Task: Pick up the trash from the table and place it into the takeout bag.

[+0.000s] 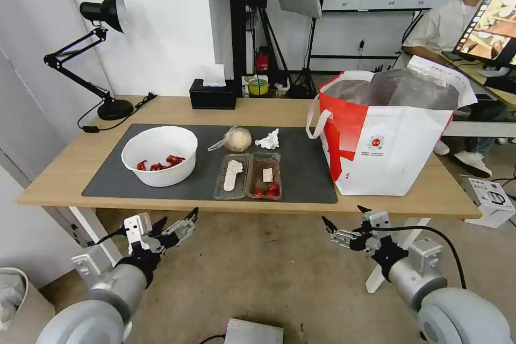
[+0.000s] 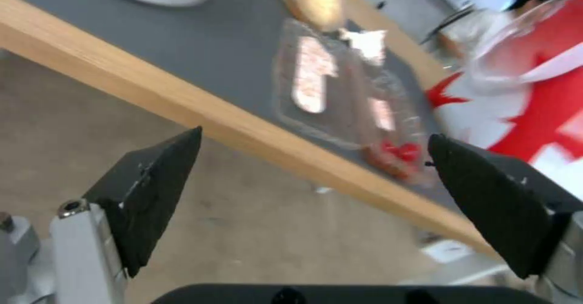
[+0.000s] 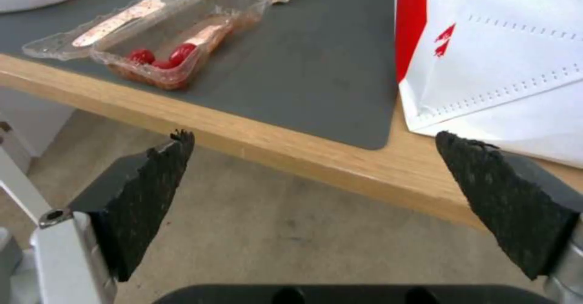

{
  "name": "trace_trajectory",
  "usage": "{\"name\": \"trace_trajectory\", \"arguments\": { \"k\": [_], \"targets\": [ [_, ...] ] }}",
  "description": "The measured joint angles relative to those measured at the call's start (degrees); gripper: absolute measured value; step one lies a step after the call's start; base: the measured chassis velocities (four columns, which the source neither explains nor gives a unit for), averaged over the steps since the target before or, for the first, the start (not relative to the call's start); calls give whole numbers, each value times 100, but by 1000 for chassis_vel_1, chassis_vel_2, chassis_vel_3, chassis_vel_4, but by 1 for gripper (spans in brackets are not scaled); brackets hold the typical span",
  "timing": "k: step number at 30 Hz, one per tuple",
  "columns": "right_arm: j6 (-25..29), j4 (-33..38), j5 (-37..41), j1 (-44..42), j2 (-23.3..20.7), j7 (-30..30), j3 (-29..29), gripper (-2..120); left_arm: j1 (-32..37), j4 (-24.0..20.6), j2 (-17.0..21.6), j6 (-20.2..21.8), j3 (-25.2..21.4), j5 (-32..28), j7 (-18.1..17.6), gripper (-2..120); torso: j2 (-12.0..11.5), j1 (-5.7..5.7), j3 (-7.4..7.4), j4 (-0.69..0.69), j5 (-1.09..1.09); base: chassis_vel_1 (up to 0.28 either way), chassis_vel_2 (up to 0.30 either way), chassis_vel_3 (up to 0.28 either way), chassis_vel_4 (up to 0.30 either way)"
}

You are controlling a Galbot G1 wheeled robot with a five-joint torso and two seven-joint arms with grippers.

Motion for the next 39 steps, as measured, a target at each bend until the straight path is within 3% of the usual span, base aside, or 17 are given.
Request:
{"name": "trace_trajectory", "arguments": {
  "k": [1,5,15,17,25,39],
  "targets": [
    [2,-6,-4,3,-1,2,-2,100,-129,39,27,0,45,-505,-154,100,0,0,0,0,0,0,0,0,0],
    [4,-53,-9,76,-38,16,-70,100,-313,72,21,24,65,-1210,-419,100,0,1,0,-3,0,0,0,0,0],
    [4,-192,-8,295,-166,27,-288,100,-389,32,-62,28,44,-2238,-938,100,0,0,0,0,0,0,0,0,0],
    [4,-267,-7,390,-220,34,-387,100,-537,78,-108,2,142,-2958,-1218,100,0,0,0,0,0,0,0,0,0],
    [6,-289,-8,393,-226,39,-389,100,-964,366,-94,-84,444,-3338,-1545,100,0,0,0,0,0,0,0,0,0],
    [9,-335,-23,369,-225,50,-287,100,-1745,1086,-161,-134,1017,-3351,-1886,100,1,0,0,-1,0,0,0,0,0]
  ]
}}
